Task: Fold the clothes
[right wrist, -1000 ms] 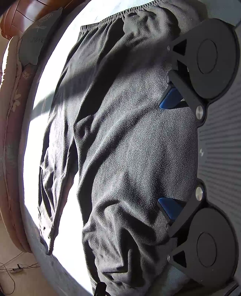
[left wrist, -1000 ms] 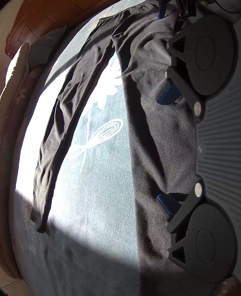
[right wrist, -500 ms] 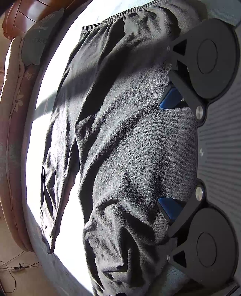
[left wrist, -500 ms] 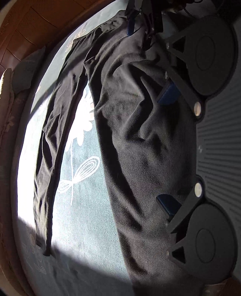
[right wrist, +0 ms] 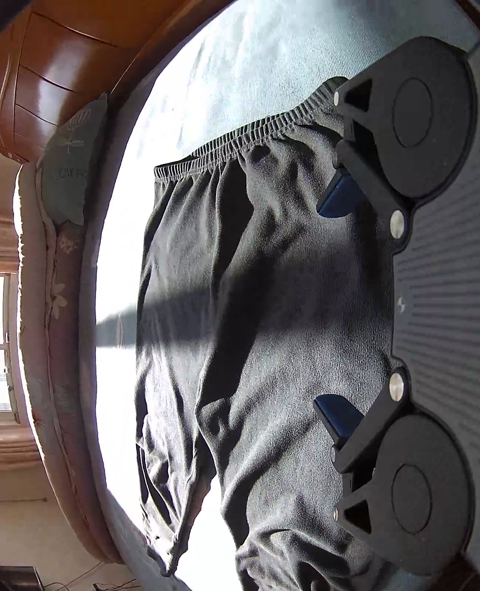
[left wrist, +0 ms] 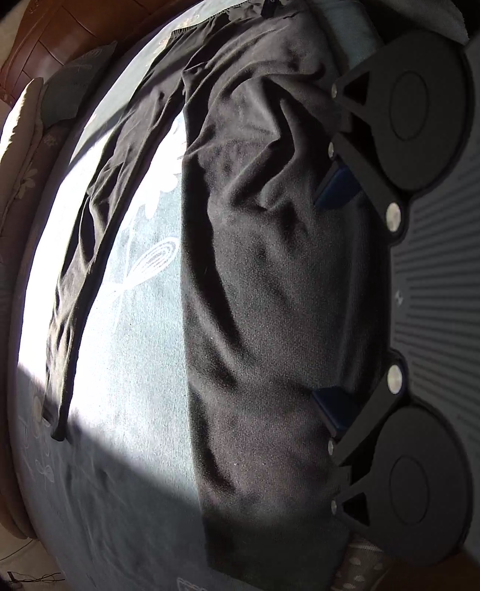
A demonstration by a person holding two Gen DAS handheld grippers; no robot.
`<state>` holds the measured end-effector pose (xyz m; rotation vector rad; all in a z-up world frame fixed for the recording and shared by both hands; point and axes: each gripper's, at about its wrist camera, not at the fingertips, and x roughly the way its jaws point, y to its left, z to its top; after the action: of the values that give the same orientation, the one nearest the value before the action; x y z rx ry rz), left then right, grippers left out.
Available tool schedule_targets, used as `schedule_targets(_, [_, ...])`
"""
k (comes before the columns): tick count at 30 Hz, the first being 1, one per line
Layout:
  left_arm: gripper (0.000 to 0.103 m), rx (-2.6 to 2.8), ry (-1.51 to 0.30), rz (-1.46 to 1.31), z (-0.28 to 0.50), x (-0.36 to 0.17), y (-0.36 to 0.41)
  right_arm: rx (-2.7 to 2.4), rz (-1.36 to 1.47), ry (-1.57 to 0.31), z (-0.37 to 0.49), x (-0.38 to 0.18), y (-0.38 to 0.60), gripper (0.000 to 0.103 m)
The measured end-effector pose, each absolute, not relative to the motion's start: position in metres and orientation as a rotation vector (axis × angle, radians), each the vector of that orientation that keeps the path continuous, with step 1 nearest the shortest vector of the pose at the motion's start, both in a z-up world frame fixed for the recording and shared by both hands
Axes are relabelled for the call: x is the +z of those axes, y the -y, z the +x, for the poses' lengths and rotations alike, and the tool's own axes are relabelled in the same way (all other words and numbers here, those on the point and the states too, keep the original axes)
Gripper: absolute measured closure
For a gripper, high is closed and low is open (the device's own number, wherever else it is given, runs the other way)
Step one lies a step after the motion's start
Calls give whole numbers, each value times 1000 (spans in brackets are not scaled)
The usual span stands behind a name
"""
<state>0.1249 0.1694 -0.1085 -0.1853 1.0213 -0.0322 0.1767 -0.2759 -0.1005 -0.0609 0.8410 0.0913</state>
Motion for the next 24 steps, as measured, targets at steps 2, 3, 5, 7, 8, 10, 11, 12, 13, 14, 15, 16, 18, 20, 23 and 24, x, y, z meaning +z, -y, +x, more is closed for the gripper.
schedule_targets(2, [1,-27,-1018,-188,125,-105,-170,45,-1,-880,178,-113,297,0])
schedule_targets(3, [1,-22,-1010,-190,125,-103,-170,42,38,-881,175,-118,306,0])
schedule_targets(5, [1,-5,-978,-182,126,-97,-175,42,61,-854,169,-119,310,0])
schedule_targets(7, [1,15,-962,-188,131,-94,-185,33,48,-855,169,-120,307,0])
schedule_targets(8, [1,25,-960,-200,133,-95,-191,28,41,-855,169,-121,306,0])
schedule_targets(10, [1,51,-966,-236,135,-98,-203,19,29,-857,168,-122,303,0])
schedule_targets(11, [1,68,-977,-262,136,-102,-210,15,28,-858,168,-121,303,0])
schedule_targets(12, [1,87,-986,-289,134,-106,-217,11,28,-858,168,-121,302,0])
schedule_targets(13, [1,84,-966,-306,130,-107,-221,10,29,-856,168,-121,302,0])
schedule_targets(14, [1,74,-956,-323,126,-107,-225,9,30,-855,167,-121,302,0])
schedule_targets(15, [1,69,-954,-334,124,-107,-227,8,31,-853,167,-121,303,0])
schedule_targets(16, [1,67,-957,-342,124,-106,-229,6,30,-852,167,-121,302,0])
schedule_targets(18, [1,66,-967,-355,124,-103,-233,0,30,-854,167,-121,302,0])
schedule_targets(20, [1,75,-972,-346,128,-100,-235,-1,29,-858,167,-121,301,0])
schedule_targets(23, [1,88,-960,-309,135,-96,-237,-4,29,-859,167,-121,301,0])
schedule_targets(24, [1,92,-962,-304,137,-96,-238,-6,30,-857,167,-121,301,0])
